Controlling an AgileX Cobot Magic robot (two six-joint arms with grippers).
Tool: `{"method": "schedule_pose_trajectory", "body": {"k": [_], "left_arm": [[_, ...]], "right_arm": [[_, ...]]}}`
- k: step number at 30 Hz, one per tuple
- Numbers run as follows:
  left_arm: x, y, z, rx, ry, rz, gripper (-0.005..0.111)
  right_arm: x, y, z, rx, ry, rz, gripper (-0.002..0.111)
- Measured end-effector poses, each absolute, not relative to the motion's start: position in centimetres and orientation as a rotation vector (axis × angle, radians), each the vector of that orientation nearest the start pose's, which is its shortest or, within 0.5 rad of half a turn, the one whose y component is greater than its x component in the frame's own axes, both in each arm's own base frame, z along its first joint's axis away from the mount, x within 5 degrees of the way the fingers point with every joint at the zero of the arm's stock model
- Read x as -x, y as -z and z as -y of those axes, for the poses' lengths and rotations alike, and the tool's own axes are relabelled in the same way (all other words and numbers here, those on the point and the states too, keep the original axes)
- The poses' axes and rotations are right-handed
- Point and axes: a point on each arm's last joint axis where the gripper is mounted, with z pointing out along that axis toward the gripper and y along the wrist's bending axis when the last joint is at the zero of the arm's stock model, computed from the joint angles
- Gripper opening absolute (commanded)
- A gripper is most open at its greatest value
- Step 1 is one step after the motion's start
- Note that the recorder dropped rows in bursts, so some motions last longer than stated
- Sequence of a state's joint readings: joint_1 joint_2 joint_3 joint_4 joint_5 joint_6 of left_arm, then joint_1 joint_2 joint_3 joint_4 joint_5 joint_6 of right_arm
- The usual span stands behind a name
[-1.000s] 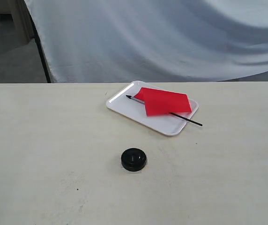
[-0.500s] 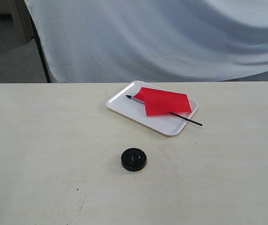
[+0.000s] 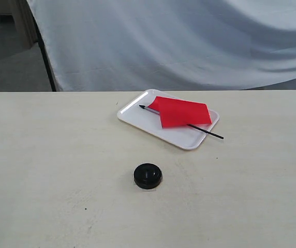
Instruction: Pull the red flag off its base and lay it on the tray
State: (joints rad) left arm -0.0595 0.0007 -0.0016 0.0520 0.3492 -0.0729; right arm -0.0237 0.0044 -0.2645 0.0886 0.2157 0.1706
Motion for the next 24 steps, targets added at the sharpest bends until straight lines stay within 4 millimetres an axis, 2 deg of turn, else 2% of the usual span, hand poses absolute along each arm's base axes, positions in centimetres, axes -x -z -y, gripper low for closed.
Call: {"method": "schedule_pose_trajectory", "body": {"k": [4,5,7,12,24], "left_arm": [[-5.3,-18.2,0.2,-0.02,0.043,-1.832,0.001],[-5.3,-18.2,0.2,-0.02,0.043,-1.832,0.001],[-5.3,-18.2,0.2,-0.02,0.043,-1.832,0.001],[-5.3,-18.2,0.2,-0.02,0.043,-1.832,0.001],[-5.3,-18.2,0.2,-0.02,0.043,-1.832,0.001]], "right_arm": [[-4.7,-25.3,0.0,-0.142,-0.137,-1.468,0.0],[-5.2,-23.4,0.1,-0.125,-0.109,-1.491,0.0],[-5.6,-21.3,0.1,-0.118,-0.092,-1.513,0.0],[-5.7,-20.2,0.0,-0.113,-0.088,-1.615,0.0],[-5.6,-19.9,0.0,-0.108,-0.085,-1.648,0.0]]}}
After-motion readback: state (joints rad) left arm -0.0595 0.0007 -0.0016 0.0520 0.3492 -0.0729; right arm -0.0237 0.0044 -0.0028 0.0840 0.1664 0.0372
